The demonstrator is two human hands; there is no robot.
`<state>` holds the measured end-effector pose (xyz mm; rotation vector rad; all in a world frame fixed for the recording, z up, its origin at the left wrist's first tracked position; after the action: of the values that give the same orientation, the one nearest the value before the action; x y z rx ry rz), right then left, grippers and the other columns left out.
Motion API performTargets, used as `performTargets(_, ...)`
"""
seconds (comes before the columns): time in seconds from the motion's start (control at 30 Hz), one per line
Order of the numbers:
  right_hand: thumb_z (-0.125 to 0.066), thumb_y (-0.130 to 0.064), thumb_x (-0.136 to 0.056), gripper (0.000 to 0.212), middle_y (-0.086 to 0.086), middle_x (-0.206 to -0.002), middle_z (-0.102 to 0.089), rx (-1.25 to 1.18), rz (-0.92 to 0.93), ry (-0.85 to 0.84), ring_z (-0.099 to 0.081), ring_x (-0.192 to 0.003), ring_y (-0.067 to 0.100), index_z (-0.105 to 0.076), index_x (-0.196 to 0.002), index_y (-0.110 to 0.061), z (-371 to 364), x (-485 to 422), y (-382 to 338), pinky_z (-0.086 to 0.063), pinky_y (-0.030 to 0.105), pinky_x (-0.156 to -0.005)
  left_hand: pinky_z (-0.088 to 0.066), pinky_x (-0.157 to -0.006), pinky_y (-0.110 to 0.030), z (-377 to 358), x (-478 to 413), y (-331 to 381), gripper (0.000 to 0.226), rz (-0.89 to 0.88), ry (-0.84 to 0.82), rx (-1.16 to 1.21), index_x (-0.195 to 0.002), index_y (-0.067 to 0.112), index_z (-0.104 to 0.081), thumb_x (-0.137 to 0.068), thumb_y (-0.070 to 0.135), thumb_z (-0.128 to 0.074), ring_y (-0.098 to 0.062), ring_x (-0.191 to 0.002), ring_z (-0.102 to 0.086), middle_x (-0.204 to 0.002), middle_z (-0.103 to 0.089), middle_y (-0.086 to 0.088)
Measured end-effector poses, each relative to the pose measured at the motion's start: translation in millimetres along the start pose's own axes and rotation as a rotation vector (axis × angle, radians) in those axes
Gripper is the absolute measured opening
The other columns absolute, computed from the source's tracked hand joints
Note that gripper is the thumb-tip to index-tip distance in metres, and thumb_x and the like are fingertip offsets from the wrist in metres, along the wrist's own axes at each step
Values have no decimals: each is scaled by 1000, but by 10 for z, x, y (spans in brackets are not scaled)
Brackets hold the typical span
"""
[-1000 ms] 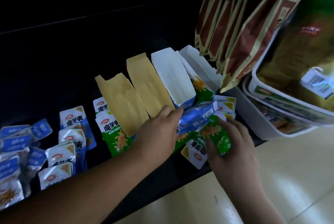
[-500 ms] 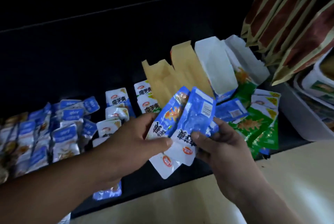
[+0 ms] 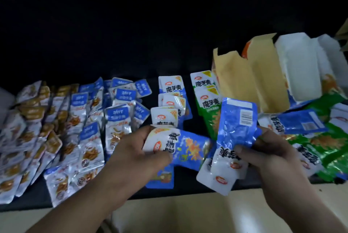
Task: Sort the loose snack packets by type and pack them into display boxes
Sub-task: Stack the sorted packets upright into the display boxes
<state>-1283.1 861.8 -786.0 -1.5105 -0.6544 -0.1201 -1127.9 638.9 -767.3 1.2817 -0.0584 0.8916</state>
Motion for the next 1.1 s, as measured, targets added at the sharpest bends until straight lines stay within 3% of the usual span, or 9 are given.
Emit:
performTargets(0.1, -67, 16, -83, 37, 10, -95, -80, 60, -9, 14, -74, -88, 33, -80, -96, -16, -147, -8, 67, -53, 49, -86, -55, -70, -36, 222, -74, -172, 9, 12, -54, 3, -94, 22, -78, -86, 20, -82, -8, -73, -68, -85, -78, 1)
performTargets(0.23, -68, 12, -86, 36, 6, -94, -80, 106, -49, -5, -74, -90, 32, -79, -99, -20, -347, 2, 199, -52, 42, -80, -46, -60, -9, 341, -256, -304, 9, -39, 45, -106, -87, 25, -77, -94, 27, -73, 1, -65, -62, -78, -74, 8)
performTargets(0.33, -68, 12, -86, 36, 5, -92, -80, 97, -76, -16, -75, -83, 24, -79, -100, -20, -455, 12, 279, -54, 39, -73, -49, -64, -12, 269, -481, -344, 5, -84, 142, -94, -91, 24, -75, -93, 19, -75, 2, -70, -69, -79, -76, 12)
performTargets(0.47, -69, 11, -86, 37, 7, -95, -80, 87, -108, 6, -75, -91, 34, -79, -101, -21, -445, 8, 406, -57, 51, -82, -56, -62, -36, 166, -754, -411, 13, -202, 290, -325, -83, 21, -66, -90, 27, -74, -12, -63, -66, -66, -68, 6)
performTargets(0.6, -67, 11, -85, 34, 15, -101, -78, 55, -172, -23, -71, -100, 47, -79, -104, -16, -470, 45, 531, -53, 69, -91, -51, -54, -30, 112, -734, -402, 26, -286, 348, -364, -82, 24, -56, -86, 37, -79, -5, -58, -61, -62, -61, 10)
performTargets(0.73, -69, 8, -86, 31, 16, -103, -78, 14, -212, -63, -71, -100, 48, -78, -106, -14, -525, 64, 556, -51, 75, -87, -40, -53, -25, 173, -505, -307, 12, -419, 435, -358, -95, 23, -60, -93, 29, -71, -2, -60, -53, -73, -52, 13)
performTargets(0.9, -62, 12, -89, 35, 16, -108, -77, -85, -142, -160, -74, -100, 38, -78, -109, -12, -700, 104, 407, -58, 60, -89, -57, -68, -31, -150, -50, -113, 22, -367, 121, -188, -100, 31, -69, -89, 51, -68, -7, -80, -68, -88, -70, 13)
performTargets(1.0, -59, 11, -90, 34, 19, -110, -76, -143, -125, -227, -75, -99, 38, -75, -112, -9, -816, 141, 324, -59, 49, -83, -64, -72, -46, -318, -28, -116, 12, -189, -67, 66, -102, 31, -71, -91, 33, -76, -21, -83, -75, -90, -76, 4)
performTargets(1.1, -61, 1, -93, 25, 19, -110, -76, -155, -185, -202, -74, -99, 38, -75, -112, -7, -820, 116, 332, -58, 53, -87, -64, -77, -45, -254, -67, -141, 19, -75, -63, 208, -111, 33, -68, -95, 23, -73, -15, -85, -78, -95, -80, 6)
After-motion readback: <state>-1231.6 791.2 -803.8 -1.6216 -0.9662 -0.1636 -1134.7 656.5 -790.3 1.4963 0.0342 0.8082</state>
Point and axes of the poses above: each hand's wrist, its own x-axis away from the middle knuckle, its own z-axis out of the back of the hand, y = z × x, the point moved 7 cm from there along -x, towards the middle knuckle
